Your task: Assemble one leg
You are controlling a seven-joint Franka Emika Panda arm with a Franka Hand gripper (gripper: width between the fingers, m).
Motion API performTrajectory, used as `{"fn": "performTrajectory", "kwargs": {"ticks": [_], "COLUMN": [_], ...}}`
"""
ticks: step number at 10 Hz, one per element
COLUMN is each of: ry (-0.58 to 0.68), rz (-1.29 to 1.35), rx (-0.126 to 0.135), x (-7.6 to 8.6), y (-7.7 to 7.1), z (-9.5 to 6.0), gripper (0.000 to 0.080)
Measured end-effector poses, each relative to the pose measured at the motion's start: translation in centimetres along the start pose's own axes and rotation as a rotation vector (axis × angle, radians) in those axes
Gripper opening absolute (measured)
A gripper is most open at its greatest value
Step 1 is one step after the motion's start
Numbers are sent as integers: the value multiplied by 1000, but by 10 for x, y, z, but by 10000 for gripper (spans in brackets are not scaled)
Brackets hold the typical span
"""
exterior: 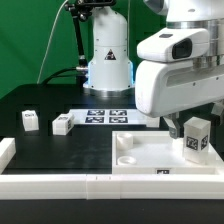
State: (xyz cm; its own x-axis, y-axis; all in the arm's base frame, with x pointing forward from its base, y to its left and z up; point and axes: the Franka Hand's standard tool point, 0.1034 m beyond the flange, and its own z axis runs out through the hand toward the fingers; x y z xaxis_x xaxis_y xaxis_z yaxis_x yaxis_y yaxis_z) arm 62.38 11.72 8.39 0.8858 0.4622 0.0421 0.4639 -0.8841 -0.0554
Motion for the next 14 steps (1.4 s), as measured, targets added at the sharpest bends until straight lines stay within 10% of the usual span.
{"fn": "performTrajectory", "kwargs": {"ticks": [2,4,14], "ry": [0,0,13], "rz": [1,1,882], "rx": [0,0,13], "x": [0,0,-1], "y": [0,0,1], "z": [0,0,2], "gripper": [553,291,291]}}
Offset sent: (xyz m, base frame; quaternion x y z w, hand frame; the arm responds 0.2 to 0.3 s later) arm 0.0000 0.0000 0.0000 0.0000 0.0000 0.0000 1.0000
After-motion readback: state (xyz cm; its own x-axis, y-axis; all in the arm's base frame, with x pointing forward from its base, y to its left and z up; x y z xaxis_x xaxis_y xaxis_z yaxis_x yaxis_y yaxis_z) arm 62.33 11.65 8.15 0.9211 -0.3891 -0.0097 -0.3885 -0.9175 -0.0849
